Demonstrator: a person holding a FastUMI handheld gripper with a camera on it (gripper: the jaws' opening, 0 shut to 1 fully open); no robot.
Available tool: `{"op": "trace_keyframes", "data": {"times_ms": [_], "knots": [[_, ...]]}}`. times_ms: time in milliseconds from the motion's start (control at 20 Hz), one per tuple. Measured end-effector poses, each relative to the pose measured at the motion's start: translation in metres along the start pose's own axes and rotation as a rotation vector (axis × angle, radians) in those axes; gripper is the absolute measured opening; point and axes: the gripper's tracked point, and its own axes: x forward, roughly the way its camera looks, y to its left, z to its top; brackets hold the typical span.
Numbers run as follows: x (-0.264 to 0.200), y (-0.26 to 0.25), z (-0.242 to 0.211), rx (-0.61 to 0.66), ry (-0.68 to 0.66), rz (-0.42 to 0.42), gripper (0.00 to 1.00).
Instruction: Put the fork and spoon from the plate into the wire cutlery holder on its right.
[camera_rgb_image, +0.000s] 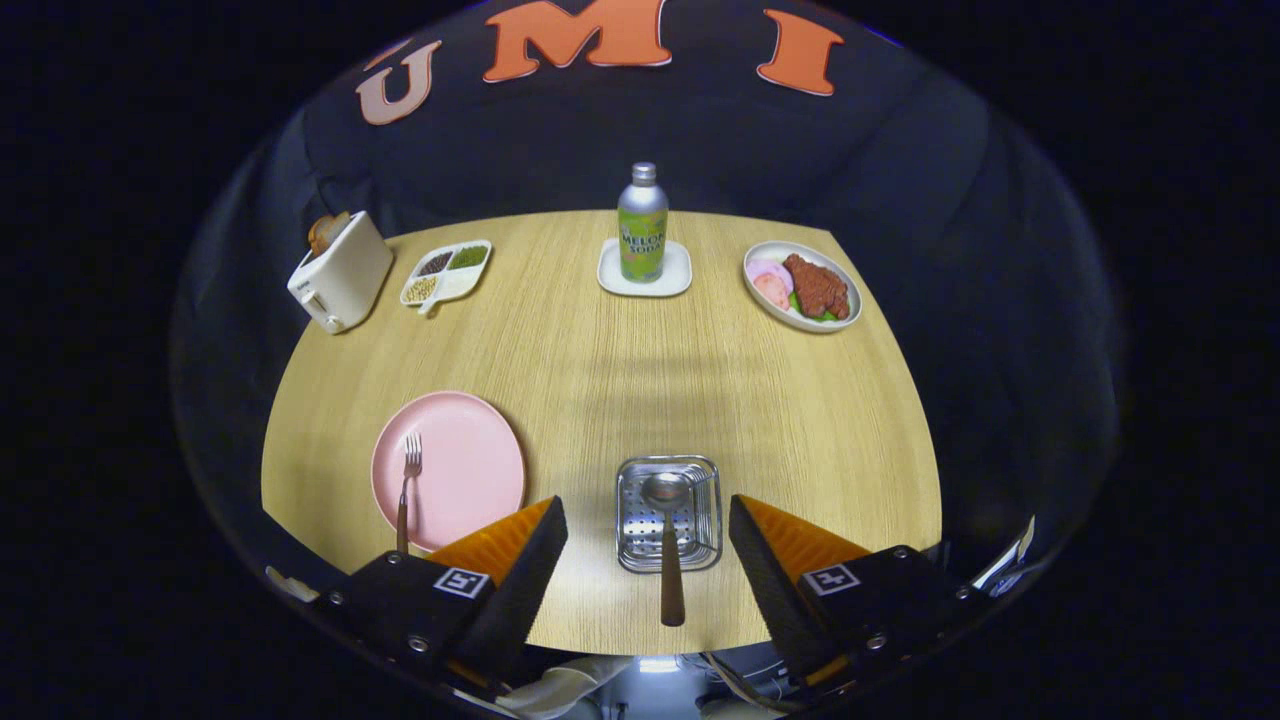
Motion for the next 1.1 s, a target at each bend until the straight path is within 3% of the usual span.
{"op": "trace_keyframes", "data": {"times_ms": [150, 500, 750, 1100], "knots": [[-0.008, 0.025, 0.015, -0.005, -0.138, -0.015, 0.99], [-0.002, 0.117, 0.021, -0.025, -0.327, 0.079, 0.99], [0.017, 0.179, 0.005, -0.066, -0.36, 0.147, 0.99], [0.048, 0.221, -0.029, -0.111, -0.332, 0.173, 0.99]]}}
